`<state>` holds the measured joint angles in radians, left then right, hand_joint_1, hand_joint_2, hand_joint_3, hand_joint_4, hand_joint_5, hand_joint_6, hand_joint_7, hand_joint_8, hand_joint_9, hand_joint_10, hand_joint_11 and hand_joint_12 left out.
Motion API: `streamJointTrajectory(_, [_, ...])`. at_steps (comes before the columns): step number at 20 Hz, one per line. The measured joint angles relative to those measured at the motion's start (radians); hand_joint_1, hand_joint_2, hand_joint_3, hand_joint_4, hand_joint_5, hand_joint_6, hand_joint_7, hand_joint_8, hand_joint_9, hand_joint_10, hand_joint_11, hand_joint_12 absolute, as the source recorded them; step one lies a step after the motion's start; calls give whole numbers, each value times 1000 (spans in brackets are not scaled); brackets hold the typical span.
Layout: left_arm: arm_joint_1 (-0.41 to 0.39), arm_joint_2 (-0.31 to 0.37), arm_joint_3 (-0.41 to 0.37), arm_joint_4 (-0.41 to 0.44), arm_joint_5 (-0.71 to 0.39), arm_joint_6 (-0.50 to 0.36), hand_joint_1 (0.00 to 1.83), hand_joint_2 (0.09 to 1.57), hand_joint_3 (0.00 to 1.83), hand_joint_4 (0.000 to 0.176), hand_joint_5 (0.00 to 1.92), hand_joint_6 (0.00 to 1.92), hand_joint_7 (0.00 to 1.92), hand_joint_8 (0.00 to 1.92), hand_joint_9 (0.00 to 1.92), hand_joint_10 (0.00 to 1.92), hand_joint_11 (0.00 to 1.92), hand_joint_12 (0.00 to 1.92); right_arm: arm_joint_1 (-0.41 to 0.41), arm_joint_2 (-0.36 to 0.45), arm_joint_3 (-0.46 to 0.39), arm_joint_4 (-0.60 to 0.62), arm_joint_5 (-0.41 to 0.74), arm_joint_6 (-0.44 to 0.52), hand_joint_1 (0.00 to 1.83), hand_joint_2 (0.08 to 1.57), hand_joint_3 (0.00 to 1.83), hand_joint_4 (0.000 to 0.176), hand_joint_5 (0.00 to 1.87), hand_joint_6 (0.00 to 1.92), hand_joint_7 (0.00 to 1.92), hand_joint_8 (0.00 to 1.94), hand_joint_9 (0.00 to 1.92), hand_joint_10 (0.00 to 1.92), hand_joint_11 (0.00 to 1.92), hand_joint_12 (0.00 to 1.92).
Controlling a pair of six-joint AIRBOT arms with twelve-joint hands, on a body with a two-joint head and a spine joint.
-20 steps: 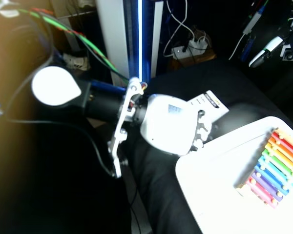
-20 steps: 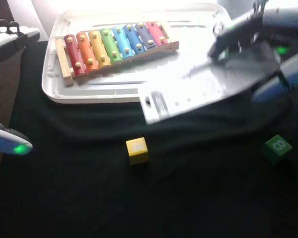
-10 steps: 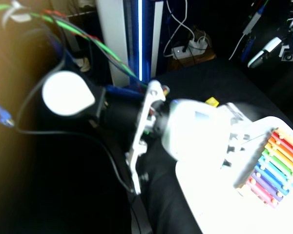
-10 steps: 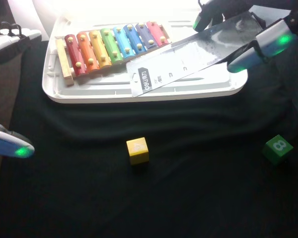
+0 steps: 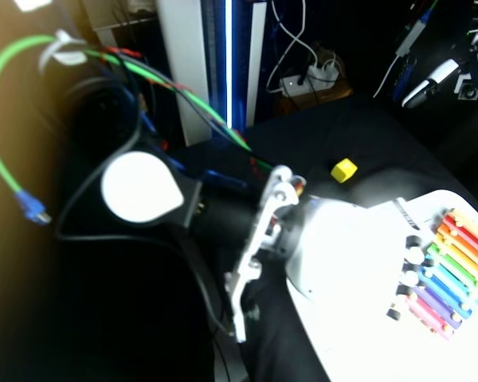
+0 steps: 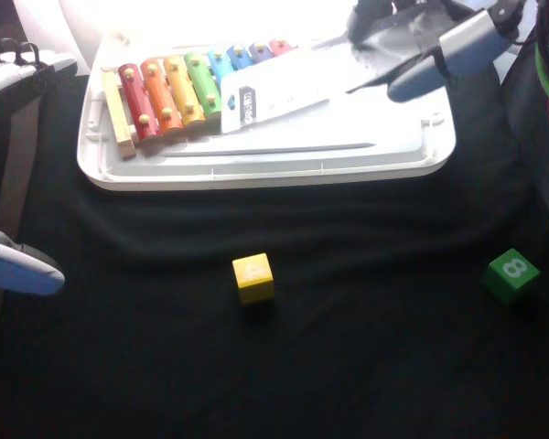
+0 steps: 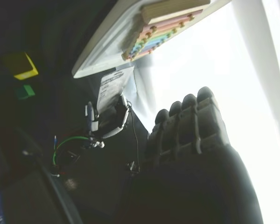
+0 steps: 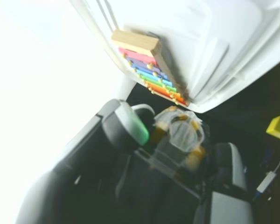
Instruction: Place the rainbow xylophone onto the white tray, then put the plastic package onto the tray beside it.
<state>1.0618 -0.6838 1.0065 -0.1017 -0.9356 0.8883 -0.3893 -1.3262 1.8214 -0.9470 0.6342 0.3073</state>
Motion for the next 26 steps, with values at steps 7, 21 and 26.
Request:
streamJointTrajectory(7, [6, 0, 0, 2, -15, -15, 767, 607, 2, 0, 0, 0, 0, 0, 0, 0, 0, 0, 0, -55, 72, 56, -21, -3, 1278, 1120, 1, 0, 942, 777, 1021, 1222, 1255, 1212, 1230, 1445])
streamJointTrajectory(21, [6, 0, -5, 18, -37, -32, 740, 608, 4, 0, 0, 0, 2, 0, 0, 0, 0, 0, -42, -139, 180, 81, -150, 63, 1337, 1131, 3, 0, 813, 1378, 907, 1204, 816, 1694, 866, 1812])
streamJointTrajectory(26, [6, -6, -5, 20, -39, -35, 746, 617, 6, 0, 0, 0, 0, 0, 0, 0, 0, 0, -76, -159, 199, 98, -145, 95, 1201, 1166, 0, 0, 926, 1013, 832, 1303, 713, 1178, 655, 1438])
